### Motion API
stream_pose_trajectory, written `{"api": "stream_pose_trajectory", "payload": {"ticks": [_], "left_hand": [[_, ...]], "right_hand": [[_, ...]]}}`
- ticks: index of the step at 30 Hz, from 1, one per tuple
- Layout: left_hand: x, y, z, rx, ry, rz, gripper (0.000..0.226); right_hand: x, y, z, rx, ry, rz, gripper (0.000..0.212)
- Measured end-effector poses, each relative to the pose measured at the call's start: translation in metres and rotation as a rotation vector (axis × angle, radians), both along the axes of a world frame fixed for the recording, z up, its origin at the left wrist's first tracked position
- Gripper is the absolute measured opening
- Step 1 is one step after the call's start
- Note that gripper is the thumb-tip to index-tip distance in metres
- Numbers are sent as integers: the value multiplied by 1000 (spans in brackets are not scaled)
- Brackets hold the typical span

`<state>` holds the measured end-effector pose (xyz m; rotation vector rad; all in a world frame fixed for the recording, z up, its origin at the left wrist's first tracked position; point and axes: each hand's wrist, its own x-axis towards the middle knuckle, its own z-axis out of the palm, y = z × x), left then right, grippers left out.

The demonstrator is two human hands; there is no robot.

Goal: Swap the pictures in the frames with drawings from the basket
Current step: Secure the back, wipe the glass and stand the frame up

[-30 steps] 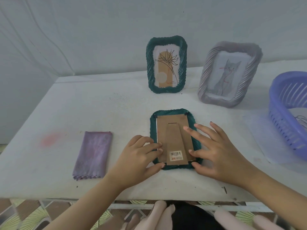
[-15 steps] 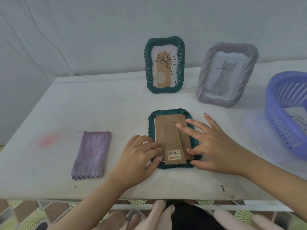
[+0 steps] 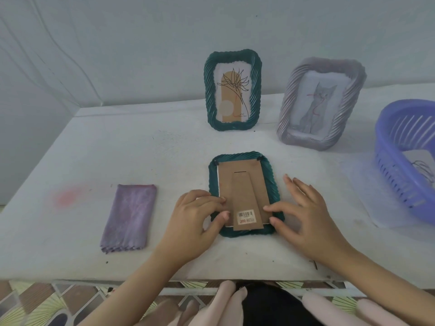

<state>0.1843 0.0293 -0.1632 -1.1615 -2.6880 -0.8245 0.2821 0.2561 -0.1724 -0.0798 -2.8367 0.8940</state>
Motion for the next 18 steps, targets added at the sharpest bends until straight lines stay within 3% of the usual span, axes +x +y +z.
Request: {"api": "stream_pose_trajectory", "payload": {"ticks": [6,11,15,18], "left_hand": [[8,28,8,-147,-20,78,64],[8,44,17,-17,-174,-22,66],[11,54,48,144,-235,110,66],[10,59,74,113,-284,246,75]], "right_hand": [[-6,-17,9,-282,44,-181,29],[-17,-20,34,-957,3,-349,27],[-18,-18,53,-1272,23,-264,37],[-21,-22,63,-1307,-24,-143,42]]}}
